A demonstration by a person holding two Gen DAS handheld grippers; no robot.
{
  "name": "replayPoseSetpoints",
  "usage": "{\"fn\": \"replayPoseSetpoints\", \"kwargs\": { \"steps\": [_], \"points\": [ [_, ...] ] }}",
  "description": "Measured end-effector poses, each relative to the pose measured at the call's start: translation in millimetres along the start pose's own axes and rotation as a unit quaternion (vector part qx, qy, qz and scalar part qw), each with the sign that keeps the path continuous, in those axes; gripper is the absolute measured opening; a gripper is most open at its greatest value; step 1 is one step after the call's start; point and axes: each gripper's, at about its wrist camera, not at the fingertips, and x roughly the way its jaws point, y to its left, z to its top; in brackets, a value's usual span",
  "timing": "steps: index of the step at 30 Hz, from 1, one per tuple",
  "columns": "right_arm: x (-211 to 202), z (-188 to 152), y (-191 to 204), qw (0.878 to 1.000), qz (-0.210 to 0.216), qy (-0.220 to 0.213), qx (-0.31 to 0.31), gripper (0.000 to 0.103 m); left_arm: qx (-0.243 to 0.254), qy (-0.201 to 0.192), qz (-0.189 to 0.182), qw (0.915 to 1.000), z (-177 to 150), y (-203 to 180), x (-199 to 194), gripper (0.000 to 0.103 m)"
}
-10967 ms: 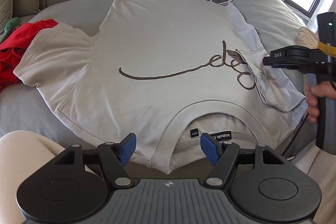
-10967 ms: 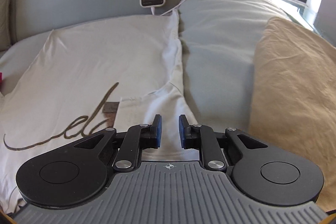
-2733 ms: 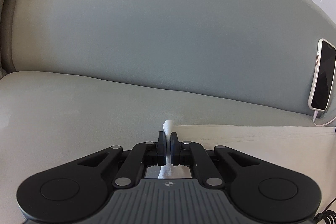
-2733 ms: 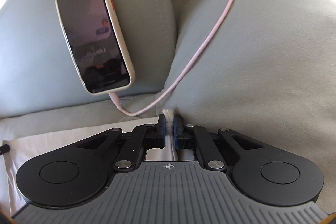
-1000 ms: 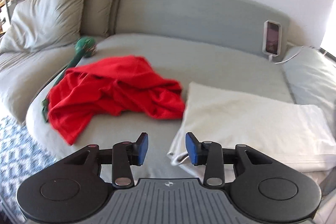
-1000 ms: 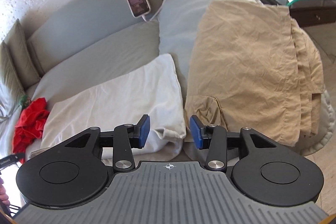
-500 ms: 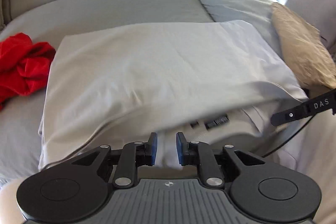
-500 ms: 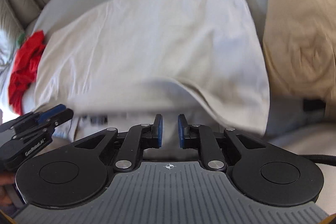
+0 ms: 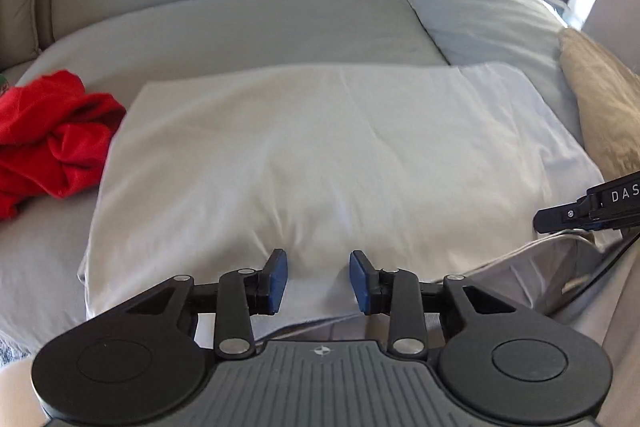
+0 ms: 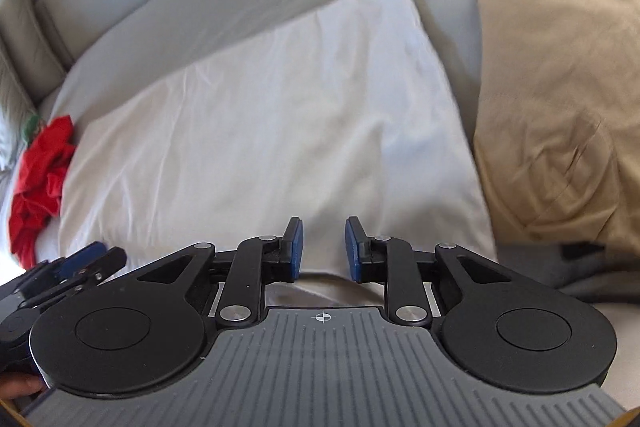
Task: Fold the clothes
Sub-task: 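Move both tools along the folded white shirt to its edge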
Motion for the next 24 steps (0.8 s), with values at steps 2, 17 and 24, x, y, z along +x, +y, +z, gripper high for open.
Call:
{"fn": "replayPoseSetpoints", "kwargs": {
  "steps": [2, 17, 24],
  "points": [
    [-6.0, -24.4, -2.3, 1.0, 0.009, 0.025, -0.013, 0.025, 0.021, 0.013, -0.018, 0.9995, -17.3, -5.1, -15.8, 0.032],
    [-50.9, -4.7, 1.7, 0.992, 0.029, -0.123, 0.016, 0.043, -0.078, -0.075, 0.056, 0.9926, 17.5, 9.8, -29.8, 0.046],
    [-66.6, 35.0, -0.7, 0.98, -0.001, -0.198, 0.014, 0.05, -0.105, -0.093, 0.048, 0.9889, 43.8, 30.0, -13.1, 0.05]
  ]
}}
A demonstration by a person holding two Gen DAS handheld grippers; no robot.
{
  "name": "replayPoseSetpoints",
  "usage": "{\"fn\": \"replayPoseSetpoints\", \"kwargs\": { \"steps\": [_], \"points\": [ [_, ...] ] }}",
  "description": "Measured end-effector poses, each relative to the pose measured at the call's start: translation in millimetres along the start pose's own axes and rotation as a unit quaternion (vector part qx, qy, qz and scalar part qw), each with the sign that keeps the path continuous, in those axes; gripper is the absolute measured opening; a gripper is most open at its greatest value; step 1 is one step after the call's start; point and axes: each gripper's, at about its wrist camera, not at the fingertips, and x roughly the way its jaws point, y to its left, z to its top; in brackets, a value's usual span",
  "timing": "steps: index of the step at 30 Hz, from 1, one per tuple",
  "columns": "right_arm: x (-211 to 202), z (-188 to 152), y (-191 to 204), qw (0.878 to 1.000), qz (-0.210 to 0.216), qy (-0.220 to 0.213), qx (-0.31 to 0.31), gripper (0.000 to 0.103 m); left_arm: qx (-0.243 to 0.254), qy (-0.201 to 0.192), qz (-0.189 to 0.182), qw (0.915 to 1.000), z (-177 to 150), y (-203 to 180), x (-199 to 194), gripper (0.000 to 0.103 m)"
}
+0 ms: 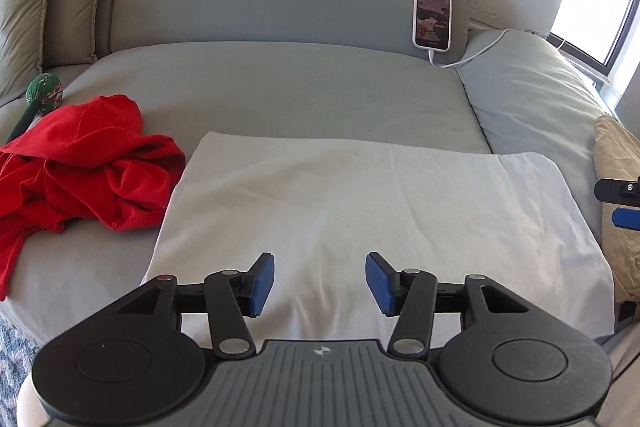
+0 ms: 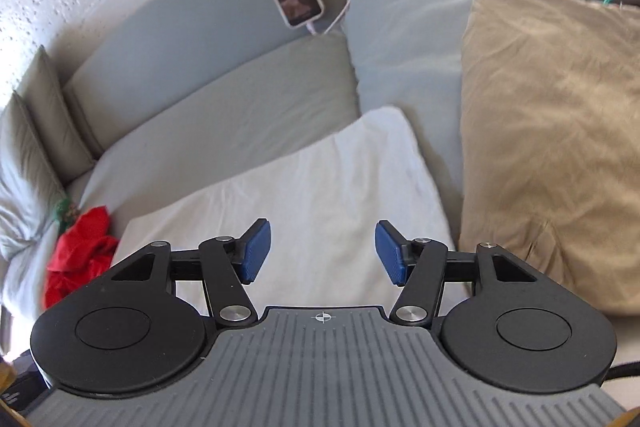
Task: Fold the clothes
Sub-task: 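Move both tools along the folded white shirt to its edge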
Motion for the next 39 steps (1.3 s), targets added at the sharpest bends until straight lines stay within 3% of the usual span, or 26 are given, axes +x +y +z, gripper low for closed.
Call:
{"fn": "replayPoseSetpoints", "kwargs": {
  "steps": [1, 2, 3, 7, 10, 12, 13, 17, 18, 21, 24, 26, 27, 29, 32, 34, 39],
  "points": [
    [7.5, 2.9, 2.7, 1.0, -0.006, -0.014, -0.009, 0.04, -0.005, -0.009, -0.006, 0.9999, 4.3, 1.2, 5.2, 0.05],
    [16.7, 6.4, 4.1, 1.0, -0.008, -0.022, -0.014, 0.022, -0.013, -0.017, -0.002, 0.9998, 10.0, 4.8, 12.6, 0.05],
    [27.1, 10.1, 4.9, 0.999, -0.009, -0.026, -0.016, 0.019, -0.022, -0.025, 0.008, 0.9994, 16.3, 9.7, 21.1, 0.05],
    [76.4, 20.6, 9.1, 1.0, -0.012, -0.018, -0.019, 0.019, -0.077, -0.027, 0.039, 0.9959, 43.0, 39.1, 60.7, 0.042],
    [109.9, 25.2, 11.0, 1.0, -0.008, -0.008, -0.011, 0.019, -0.117, 0.004, 0.01, 0.993, 56.1, 66.1, 94.4, 0.023],
    [127.4, 27.8, 9.7, 1.0, -0.008, 0.0, -0.001, 0.019, -0.139, 0.033, -0.04, 0.989, 58.2, 78.7, 116.8, 0.021],
    [135.0, 28.3, 8.6, 1.0, -0.012, 0.005, -0.001, 0.019, -0.135, 0.035, -0.044, 0.9893, 58.5, 80.9, 124.4, 0.022],
    [159.1, 29.0, 2.1, 0.998, -0.056, 0.018, -0.016, 0.012, -0.071, 0.001, 0.034, 0.9969, 69.0, 83.4, 142.2, 0.013],
    [161.2, 30.1, -0.8, 0.997, -0.072, 0.01, -0.021, 0.0, -0.068, -0.009, 0.059, 0.9959, 73.9, 87.7, 144.3, 0.013],
    [153.9, 37.4, -12.8, 0.993, -0.113, -0.036, -0.018, 0.0, -0.082, -0.016, 0.094, 0.992, 80.8, 99.8, 142.6, 0.013],
    [139.7, 43.0, -19.7, 0.995, -0.098, -0.033, 0.011, 0.0, -0.075, -0.022, 0.089, 0.993, 77.7, 98.0, 122.7, 0.013],
    [123.2, 41.5, -15.3, 0.995, -0.091, -0.038, 0.014, 0.009, -0.068, -0.025, 0.078, 0.9943, 72.6, 88.8, 101.6, 0.02],
    [114.9, 38.6, -11.3, 0.996, -0.079, -0.032, 0.015, 0.009, -0.065, -0.025, 0.072, 0.995, 69.5, 82.1, 88.7, 0.024],
    [99.1, 28.7, -0.9, 0.998, -0.053, -0.012, 0.012, 0.011, -0.054, -0.017, 0.059, 0.9967, 59.9, 65.4, 61.9, 0.04],
    [77.4, 2.6, 22.1, 0.999, -0.025, 0.015, -0.018, 0.019, -0.009, -0.012, 0.026, 0.9995, 34.6, 29.8, 29.8, 0.047],
    [69.0, -19.3, 39.4, 0.998, -0.021, 0.027, -0.051, 0.031, 0.026, -0.008, 0.005, 0.9996, 15.5, 3.5, 14.9, 0.047],
    [62.2, -59.1, 52.7, 0.991, -0.029, 0.06, -0.117, 0.03, 0.088, 0.048, 0.002, 0.995, -28.3, -25.6, 24.6, 0.045]
  ]
}}
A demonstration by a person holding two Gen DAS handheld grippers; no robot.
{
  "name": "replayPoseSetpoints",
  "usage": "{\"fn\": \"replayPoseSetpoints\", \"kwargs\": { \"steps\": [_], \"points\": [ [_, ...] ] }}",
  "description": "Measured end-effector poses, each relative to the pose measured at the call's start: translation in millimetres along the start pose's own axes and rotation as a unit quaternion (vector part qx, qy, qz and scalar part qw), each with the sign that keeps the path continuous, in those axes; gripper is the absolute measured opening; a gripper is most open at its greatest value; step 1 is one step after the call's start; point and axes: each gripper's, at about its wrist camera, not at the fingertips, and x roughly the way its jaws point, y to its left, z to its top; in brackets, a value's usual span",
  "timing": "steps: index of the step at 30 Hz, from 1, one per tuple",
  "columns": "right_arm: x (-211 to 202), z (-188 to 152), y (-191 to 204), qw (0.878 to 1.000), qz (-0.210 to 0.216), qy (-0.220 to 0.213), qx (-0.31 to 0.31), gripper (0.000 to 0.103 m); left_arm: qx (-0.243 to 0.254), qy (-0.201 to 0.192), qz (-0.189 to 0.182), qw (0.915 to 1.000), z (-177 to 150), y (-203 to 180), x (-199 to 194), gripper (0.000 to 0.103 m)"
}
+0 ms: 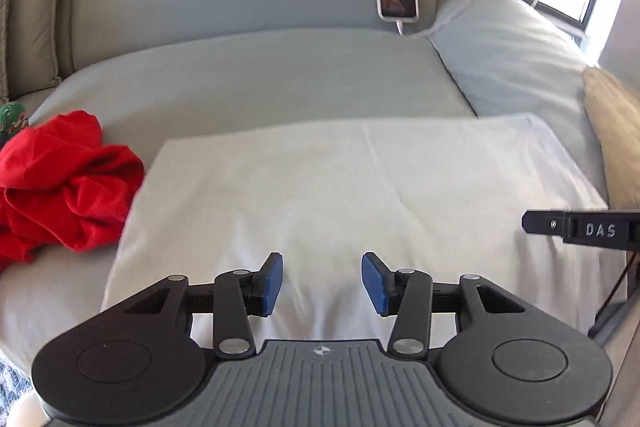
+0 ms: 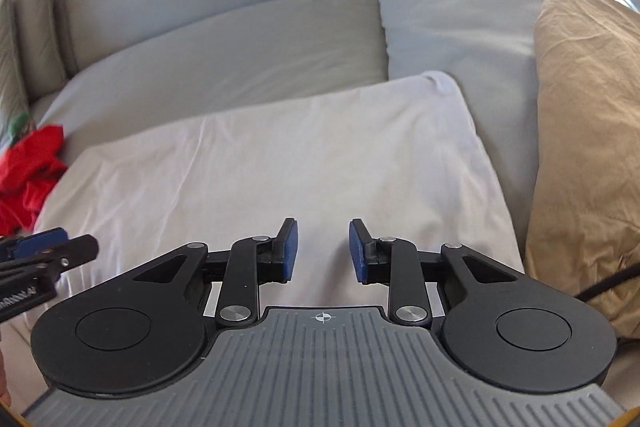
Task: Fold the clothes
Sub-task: 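Move both tools along the folded white shirt to its edge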
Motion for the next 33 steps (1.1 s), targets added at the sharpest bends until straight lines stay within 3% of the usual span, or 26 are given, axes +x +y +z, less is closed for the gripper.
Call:
{"fn": "replayPoseSetpoints", "kwargs": {
  "steps": [6, 11, 12, 14, 17, 20, 23, 33],
  "points": [
    [-25.8, -50.1, -37.2, 0.998, -0.027, 0.052, -0.005, 0.031, -0.006, 0.021, 0.027, 0.9994, -31.1, 5.2, -19.8, 0.044],
    [-54.0, -77.4, -64.7, 0.996, -0.01, 0.053, 0.072, 0.033, -0.034, 0.043, 0.028, 0.9981, -42.2, 9.4, -40.4, 0.044],
    [-58.4, -79.5, -67.9, 0.995, 0.003, 0.046, 0.093, 0.04, -0.041, 0.037, 0.025, 0.9982, -42.9, 6.8, -45.0, 0.045],
    [-64.2, -80.5, -74.8, 0.988, 0.042, 0.033, 0.144, 0.049, -0.052, 0.021, 0.019, 0.9983, -43.4, -0.7, -53.1, 0.051],
    [-67.5, -84.0, -85.9, 0.969, 0.097, 0.026, 0.224, 0.048, -0.051, -0.002, 0.012, 0.9986, -44.9, -15.1, -60.9, 0.062],
    [-68.5, -93.1, -98.4, 0.946, 0.132, 0.01, 0.296, 0.048, -0.045, -0.018, 0.012, 0.9988, -47.4, -23.7, -62.8, 0.062],
    [-67.7, -103.1, -109.1, 0.928, 0.134, -0.013, 0.346, 0.049, -0.046, -0.024, 0.005, 0.9986, -49.0, -28.9, -61.0, 0.062],
    [-39.1, -115.5, -122.3, 0.92, 0.119, 0.004, 0.374, 0.049, -0.039, -0.012, 0.02, 0.999, -37.8, -34.1, -28.9, 0.061]
  ]
}}
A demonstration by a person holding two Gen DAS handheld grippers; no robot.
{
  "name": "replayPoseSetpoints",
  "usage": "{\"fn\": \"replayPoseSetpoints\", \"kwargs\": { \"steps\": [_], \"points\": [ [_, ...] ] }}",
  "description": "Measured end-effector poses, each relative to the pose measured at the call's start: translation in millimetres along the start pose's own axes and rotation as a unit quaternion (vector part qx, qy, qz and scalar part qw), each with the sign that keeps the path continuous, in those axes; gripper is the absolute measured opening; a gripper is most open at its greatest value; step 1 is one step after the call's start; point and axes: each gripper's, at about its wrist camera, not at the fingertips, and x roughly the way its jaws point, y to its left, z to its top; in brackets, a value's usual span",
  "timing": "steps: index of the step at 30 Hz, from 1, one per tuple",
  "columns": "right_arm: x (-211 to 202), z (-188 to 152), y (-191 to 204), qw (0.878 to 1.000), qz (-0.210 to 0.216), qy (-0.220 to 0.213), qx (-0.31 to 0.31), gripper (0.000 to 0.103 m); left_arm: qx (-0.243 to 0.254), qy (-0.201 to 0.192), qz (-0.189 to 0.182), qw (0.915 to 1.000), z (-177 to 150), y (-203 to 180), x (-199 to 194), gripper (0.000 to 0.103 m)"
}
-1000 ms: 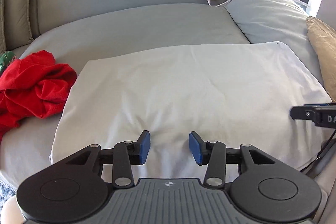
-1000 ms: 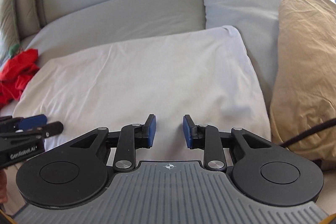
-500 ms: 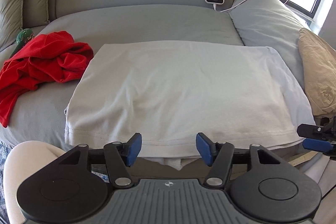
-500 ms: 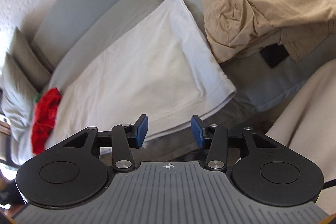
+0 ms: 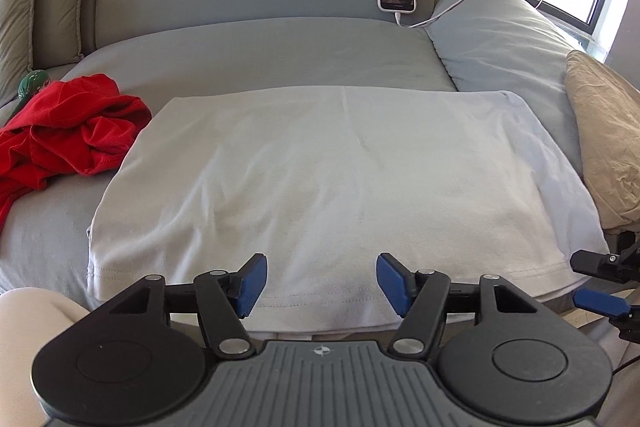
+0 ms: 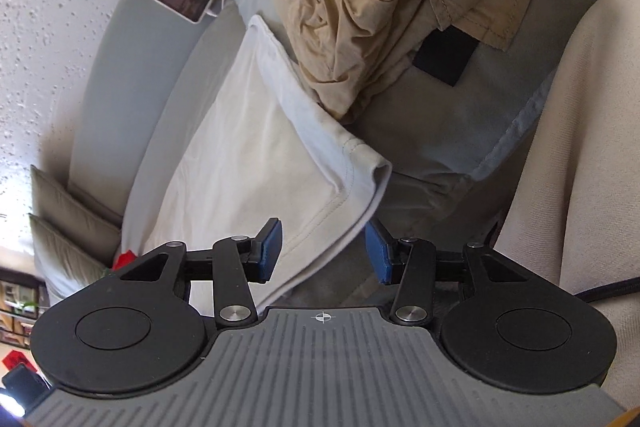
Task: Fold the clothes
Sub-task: 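Move both tools along the folded white shirt to its edge, then grasp the shirt edge with the right gripper and lift it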
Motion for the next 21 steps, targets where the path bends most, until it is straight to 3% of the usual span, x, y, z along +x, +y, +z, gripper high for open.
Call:
{"fn": "replayPoseSetpoints", "kwargs": {
  "steps": [7, 14, 21],
  "points": [
    [23.7, 0.4, -3.8, 1.0, -0.009, 0.004, 0.0, 0.049, -0.004, 0.006, -0.003, 1.0, -0.6, 6.8, 12.2, 0.065],
    [22.4, 6.8, -1.9, 0.998, 0.022, -0.055, -0.014, 0.045, -0.004, 0.005, -0.005, 1.0, -1.9, 6.8, 11.7, 0.066],
    [35.6, 11.9, 3.6, 0.994, -0.005, -0.103, -0.029, 0.045, -0.006, 0.008, -0.011, 0.9999, -1.9, 7.7, 12.9, 0.066]
  ]
}}
